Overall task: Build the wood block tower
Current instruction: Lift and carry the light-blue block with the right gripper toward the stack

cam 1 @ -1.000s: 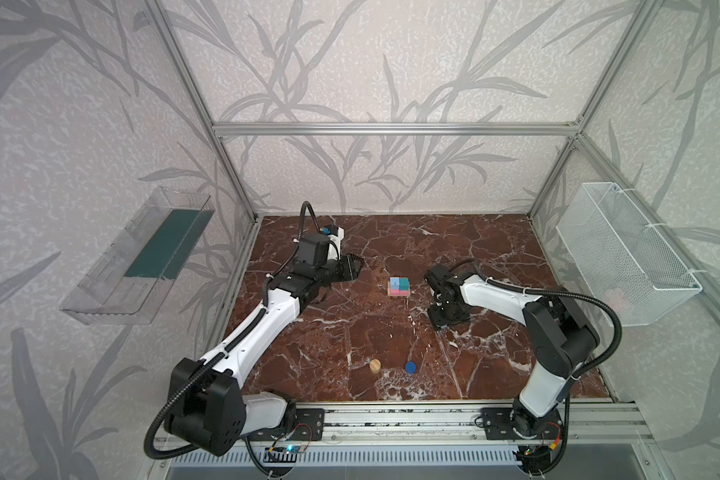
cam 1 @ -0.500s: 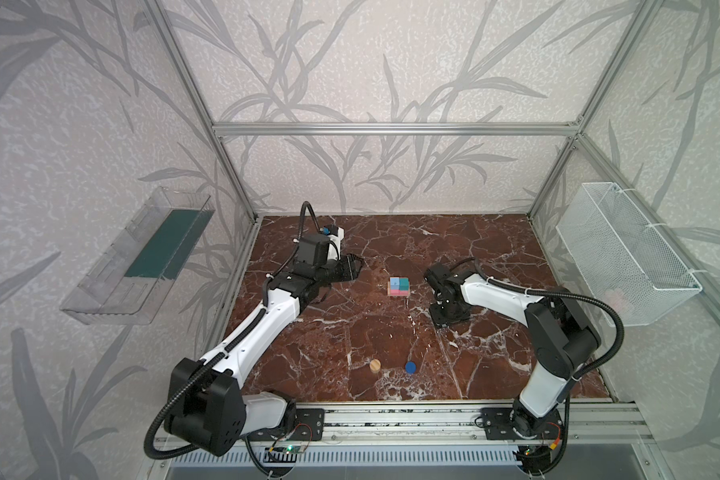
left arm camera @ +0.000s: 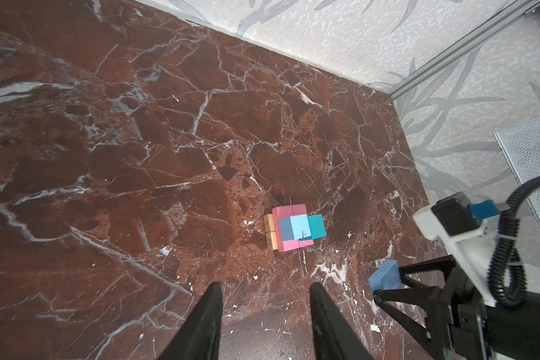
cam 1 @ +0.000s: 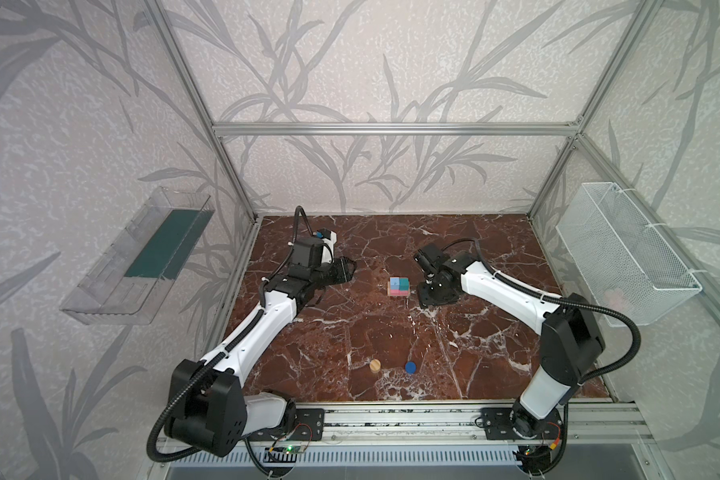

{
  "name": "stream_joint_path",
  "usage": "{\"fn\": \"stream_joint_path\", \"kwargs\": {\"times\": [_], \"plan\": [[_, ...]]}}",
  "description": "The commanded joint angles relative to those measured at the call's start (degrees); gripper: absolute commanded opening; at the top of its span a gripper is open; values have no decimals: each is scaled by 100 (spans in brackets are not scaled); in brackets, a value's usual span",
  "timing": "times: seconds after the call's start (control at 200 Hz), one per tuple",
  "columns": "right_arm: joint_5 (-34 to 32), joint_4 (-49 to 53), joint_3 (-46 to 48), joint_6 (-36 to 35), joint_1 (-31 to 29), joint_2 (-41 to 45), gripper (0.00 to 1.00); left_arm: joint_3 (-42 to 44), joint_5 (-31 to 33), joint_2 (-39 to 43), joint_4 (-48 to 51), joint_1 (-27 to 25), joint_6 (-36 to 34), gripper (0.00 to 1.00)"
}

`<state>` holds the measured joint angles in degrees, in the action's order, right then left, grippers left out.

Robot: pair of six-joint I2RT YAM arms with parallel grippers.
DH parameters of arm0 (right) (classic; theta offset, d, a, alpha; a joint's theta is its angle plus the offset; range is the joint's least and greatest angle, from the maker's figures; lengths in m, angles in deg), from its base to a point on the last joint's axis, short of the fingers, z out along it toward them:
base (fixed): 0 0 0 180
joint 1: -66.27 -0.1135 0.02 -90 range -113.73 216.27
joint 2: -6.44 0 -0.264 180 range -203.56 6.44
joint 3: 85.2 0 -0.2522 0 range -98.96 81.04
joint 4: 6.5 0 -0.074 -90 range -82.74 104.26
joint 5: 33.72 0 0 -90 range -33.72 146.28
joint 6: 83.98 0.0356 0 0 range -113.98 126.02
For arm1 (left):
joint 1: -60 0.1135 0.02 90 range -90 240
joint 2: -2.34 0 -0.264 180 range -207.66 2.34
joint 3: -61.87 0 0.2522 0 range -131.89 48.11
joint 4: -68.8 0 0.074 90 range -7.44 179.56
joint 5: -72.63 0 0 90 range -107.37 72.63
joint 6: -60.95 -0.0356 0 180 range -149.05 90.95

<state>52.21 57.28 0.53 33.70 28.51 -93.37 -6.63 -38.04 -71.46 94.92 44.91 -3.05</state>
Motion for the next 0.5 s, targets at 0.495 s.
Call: {"fn": "stream_joint_path", "kwargs": {"times": [0.495], "plan": [[-265,865,-2402,466,-360,-1733,47,225,-109,335,59,357,-140,45]]}}
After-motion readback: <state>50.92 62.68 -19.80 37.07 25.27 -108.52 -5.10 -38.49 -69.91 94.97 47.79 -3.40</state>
